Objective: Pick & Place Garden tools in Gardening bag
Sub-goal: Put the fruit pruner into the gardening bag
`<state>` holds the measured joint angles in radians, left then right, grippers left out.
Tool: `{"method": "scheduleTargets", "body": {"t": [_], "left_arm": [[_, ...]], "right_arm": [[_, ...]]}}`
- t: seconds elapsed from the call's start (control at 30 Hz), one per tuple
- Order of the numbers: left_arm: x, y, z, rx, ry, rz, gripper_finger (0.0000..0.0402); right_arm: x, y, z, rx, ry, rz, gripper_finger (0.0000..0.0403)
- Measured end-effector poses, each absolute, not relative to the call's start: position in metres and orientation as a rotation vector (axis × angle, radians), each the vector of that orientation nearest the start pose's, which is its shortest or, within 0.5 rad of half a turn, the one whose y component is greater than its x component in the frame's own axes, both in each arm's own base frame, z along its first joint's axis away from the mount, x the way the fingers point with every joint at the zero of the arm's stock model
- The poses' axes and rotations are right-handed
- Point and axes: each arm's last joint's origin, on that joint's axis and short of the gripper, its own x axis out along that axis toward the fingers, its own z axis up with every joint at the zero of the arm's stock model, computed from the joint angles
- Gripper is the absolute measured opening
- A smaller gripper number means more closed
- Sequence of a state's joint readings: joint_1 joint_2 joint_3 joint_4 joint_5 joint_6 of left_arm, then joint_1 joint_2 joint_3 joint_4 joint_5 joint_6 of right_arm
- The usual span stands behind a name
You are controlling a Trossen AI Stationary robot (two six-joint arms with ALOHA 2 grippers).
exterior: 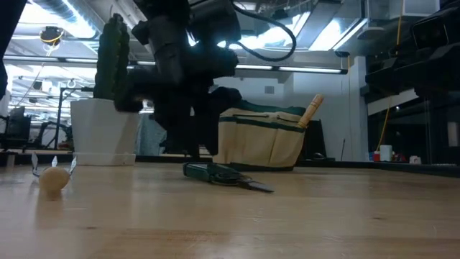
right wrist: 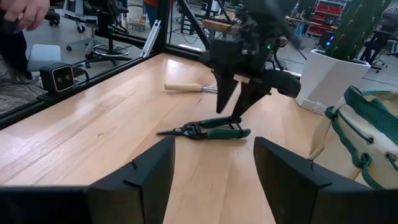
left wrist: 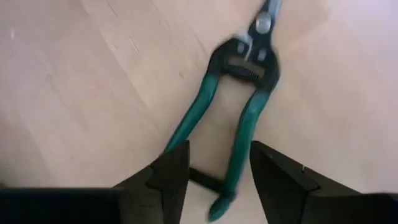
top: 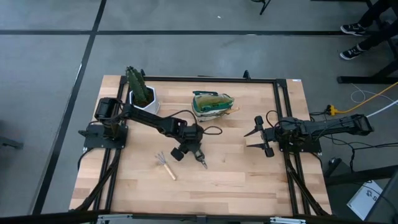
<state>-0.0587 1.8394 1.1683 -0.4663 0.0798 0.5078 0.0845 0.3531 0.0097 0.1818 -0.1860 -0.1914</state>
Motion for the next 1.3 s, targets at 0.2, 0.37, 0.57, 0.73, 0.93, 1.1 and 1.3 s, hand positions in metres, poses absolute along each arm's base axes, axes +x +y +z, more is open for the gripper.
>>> {"method": "scheduleTargets", "body": {"t": [0.2,0.37,0.57,0.73,0.93,1.1,1.3], "left_arm": [[0.354,-0.010,0.183,0.038,1.071,-0.327,0.0166],[0.351,-0.001,0.191,-0.418,1.109,-0.057,0.0166],[0.352,-0.014,0.186,-0.663,1.138,0.141,0.0166],[0.352,-0.017,0.186,-0.393,1.070,0.289,0.0166],[0.353,-0.015,0.179,-0.356,1.092,0.305,0.0166],[0.357,-0.017,0.160,-0.341,1.145,0.305,0.0166],[0.360,-0.017,0.144,-0.310,1.182,0.319,0.0166]], "right_arm": [[0.117,0.015,0.153,-0.182,0.135,0.284,0.0219],[0.117,0.015,0.153,-0.182,0.135,0.285,0.0219],[0.117,0.015,0.153,-0.182,0.135,0.285,0.0219],[0.117,0.015,0.153,-0.182,0.135,0.284,0.0219],[0.117,0.015,0.153,-0.182,0.135,0.285,0.0219],[0.117,0.015,0.153,-0.182,0.136,0.284,0.0219],[0.117,0.015,0.153,-0.182,0.135,0.284,0.0219]]}}
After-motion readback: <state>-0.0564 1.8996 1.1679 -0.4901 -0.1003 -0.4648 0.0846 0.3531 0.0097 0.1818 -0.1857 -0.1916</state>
